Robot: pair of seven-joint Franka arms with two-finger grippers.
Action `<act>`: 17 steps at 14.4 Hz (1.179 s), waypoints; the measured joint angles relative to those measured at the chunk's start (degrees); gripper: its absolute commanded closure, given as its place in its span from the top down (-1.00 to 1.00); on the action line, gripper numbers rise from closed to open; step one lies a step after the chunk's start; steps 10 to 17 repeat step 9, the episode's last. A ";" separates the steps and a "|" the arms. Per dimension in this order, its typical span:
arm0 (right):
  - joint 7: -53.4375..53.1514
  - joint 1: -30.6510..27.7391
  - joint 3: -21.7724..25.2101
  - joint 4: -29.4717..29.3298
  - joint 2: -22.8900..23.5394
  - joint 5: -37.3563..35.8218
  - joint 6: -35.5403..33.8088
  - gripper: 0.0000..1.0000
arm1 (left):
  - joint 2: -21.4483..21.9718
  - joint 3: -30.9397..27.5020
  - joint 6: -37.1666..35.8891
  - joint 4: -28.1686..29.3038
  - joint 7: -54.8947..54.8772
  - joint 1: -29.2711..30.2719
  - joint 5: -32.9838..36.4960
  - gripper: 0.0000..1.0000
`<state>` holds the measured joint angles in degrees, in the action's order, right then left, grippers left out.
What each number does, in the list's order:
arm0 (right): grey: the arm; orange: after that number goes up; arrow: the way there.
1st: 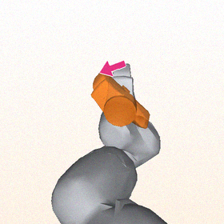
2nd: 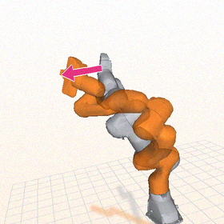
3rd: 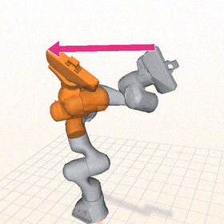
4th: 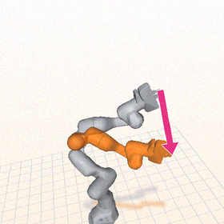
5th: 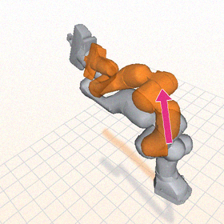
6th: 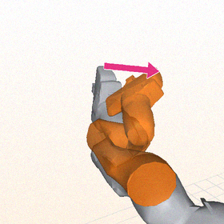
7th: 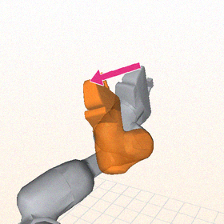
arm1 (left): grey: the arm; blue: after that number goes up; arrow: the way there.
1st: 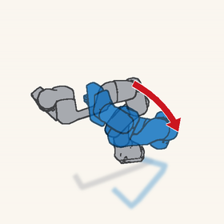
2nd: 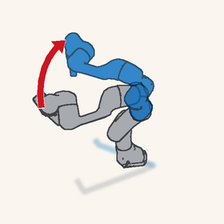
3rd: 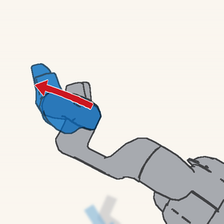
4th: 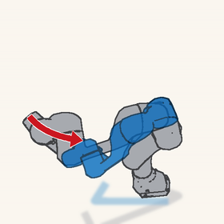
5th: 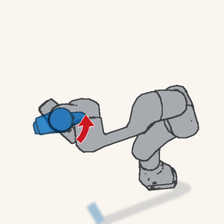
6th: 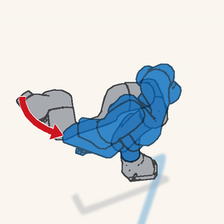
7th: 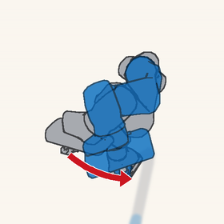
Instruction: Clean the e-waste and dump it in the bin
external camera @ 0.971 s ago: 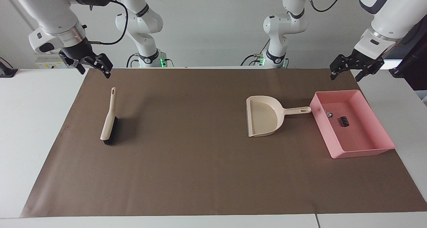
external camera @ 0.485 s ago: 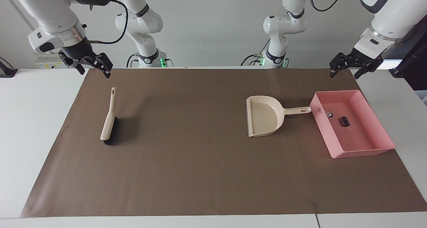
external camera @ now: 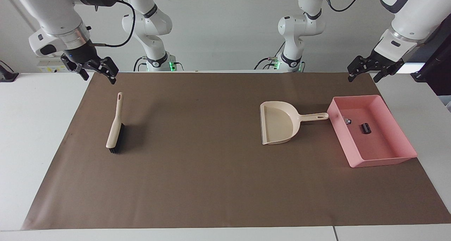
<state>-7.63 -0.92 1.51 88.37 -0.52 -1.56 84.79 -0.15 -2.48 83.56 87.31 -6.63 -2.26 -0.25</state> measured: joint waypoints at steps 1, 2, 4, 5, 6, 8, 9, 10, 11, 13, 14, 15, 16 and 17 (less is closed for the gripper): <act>0.00 0.00 0.00 0.01 0.00 0.00 0.00 1.00 | 0.11 -0.57 -0.03 0.00 0.00 -0.28 0.00 0.96; 0.00 -0.01 0.00 0.01 0.00 0.00 0.00 1.00 | 0.13 -0.84 -0.07 0.00 0.00 -0.37 0.00 0.96; 0.00 -0.03 0.01 0.02 0.00 0.00 0.00 1.00 | 0.12 -0.98 -0.11 0.00 0.00 -0.38 0.00 0.96; 0.00 -0.03 0.01 0.02 0.00 0.00 0.00 1.00 | 0.12 -0.99 -0.11 0.00 0.00 -0.42 0.00 0.97; 0.00 -0.03 0.01 0.02 0.00 0.00 0.00 1.00 | 0.12 -0.99 -0.12 0.00 0.00 -0.47 0.00 0.97; 0.00 -0.03 0.01 0.02 0.00 0.00 0.00 1.00 | 0.12 -0.99 -0.13 0.00 0.00 -0.53 0.00 0.97; 0.00 -0.03 0.01 0.02 0.00 0.00 0.00 1.00 | 0.12 -0.99 -0.13 0.00 0.00 -0.55 0.00 0.97; 0.00 -0.03 0.01 0.02 0.00 0.00 0.00 1.00 | 0.12 -0.99 -0.13 0.00 0.00 -0.55 0.00 0.97; 0.00 -0.03 0.01 0.02 0.00 0.00 0.00 1.00 | 0.12 -0.99 -0.13 0.00 0.00 -0.55 0.00 0.97; 0.00 -0.03 0.01 0.02 0.00 0.00 0.00 1.00 | 0.12 -0.99 -0.13 0.00 0.00 -0.55 0.00 0.97; 0.00 -0.03 0.01 0.02 0.00 0.00 0.00 1.00 | 0.12 -0.99 -0.13 0.00 0.00 -0.55 0.00 0.97; 0.00 -0.03 0.01 0.02 0.00 0.00 0.00 1.00 | 0.12 -0.99 -0.13 0.00 0.00 -0.55 0.00 0.97; 0.00 -0.03 0.01 0.02 0.00 0.00 0.00 1.00 | 0.12 -0.99 -0.13 0.00 0.00 -0.55 0.00 0.97; 0.00 -0.03 0.01 0.02 0.00 0.00 0.00 1.00 | 0.12 -0.99 -0.13 0.00 0.00 -0.55 0.00 0.97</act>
